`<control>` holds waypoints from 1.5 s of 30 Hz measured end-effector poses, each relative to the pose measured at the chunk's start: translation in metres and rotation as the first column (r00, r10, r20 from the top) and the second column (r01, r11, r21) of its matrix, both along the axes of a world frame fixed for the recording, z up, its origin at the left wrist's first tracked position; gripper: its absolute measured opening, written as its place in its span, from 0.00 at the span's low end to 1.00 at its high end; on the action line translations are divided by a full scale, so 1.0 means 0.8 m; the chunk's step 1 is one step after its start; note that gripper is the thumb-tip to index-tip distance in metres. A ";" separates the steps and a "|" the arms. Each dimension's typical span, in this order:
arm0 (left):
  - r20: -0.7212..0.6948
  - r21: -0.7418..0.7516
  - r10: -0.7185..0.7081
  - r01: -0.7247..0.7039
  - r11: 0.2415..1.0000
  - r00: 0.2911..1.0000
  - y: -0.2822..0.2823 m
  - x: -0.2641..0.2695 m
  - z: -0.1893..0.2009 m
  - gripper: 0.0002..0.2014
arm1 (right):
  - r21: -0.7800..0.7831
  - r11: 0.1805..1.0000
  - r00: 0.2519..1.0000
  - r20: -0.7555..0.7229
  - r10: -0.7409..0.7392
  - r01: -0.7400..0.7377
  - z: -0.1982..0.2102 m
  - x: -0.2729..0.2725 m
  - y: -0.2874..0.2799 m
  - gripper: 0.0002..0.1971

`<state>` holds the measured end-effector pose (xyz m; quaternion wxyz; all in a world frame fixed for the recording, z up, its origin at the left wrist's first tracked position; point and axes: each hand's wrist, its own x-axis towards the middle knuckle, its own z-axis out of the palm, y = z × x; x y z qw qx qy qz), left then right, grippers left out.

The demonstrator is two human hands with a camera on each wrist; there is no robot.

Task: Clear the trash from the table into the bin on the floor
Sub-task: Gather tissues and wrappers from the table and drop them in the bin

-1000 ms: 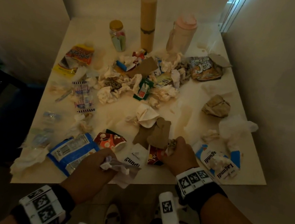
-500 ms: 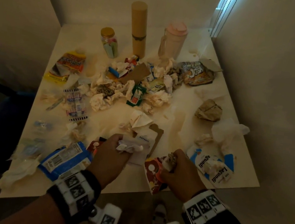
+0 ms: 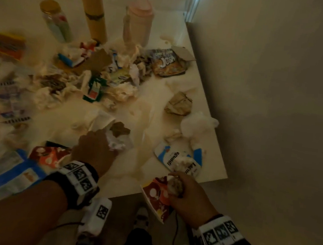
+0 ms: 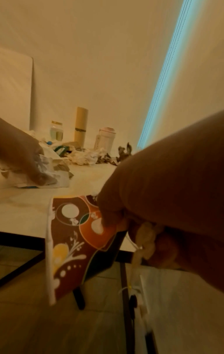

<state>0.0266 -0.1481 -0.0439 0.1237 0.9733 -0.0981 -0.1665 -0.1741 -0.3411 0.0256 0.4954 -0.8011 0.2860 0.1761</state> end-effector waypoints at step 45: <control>-0.230 -0.476 0.305 -0.380 0.793 0.924 0.201 -0.096 0.122 0.11 | 0.072 0.908 0.891 0.236 0.387 -0.413 0.066 0.168 0.086 0.20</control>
